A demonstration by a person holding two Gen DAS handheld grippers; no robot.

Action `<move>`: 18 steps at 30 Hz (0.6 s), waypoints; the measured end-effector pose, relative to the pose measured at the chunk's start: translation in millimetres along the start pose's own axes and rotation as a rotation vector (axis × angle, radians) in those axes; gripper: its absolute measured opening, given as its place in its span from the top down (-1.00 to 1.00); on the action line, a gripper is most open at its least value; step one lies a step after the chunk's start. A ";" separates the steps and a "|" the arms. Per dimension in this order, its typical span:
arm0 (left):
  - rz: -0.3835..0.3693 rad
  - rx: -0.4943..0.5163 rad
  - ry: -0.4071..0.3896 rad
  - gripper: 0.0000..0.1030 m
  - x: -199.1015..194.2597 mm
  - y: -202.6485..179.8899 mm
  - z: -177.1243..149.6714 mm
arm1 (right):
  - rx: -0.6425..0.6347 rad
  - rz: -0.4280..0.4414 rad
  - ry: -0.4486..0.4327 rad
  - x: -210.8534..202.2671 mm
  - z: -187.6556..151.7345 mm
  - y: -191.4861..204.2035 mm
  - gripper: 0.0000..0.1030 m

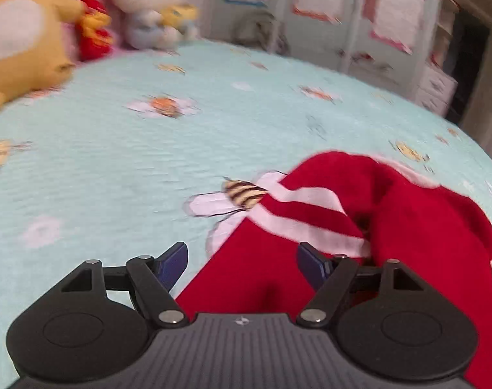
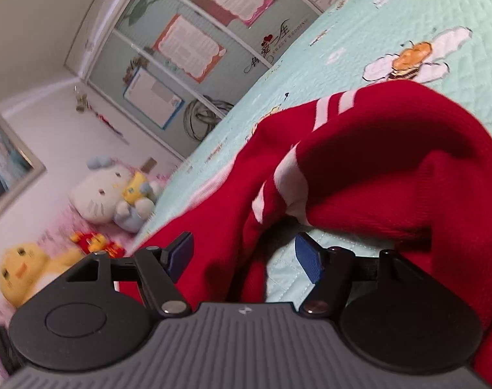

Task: Fold clothes

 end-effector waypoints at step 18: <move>-0.079 0.051 -0.030 0.98 32.2 1.3 37.8 | -0.048 0.016 0.013 -0.4 -3.3 0.8 -0.42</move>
Point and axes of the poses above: each gripper's, at about its wrist camera, not at the fingertips, and x roughly the way its jaws point, y to its left, z to its top, the point moved 6 cm from there along x, roughly the way its jaws point, and after that the axes turned 8 degrees about -y, right-handed, at the moved point
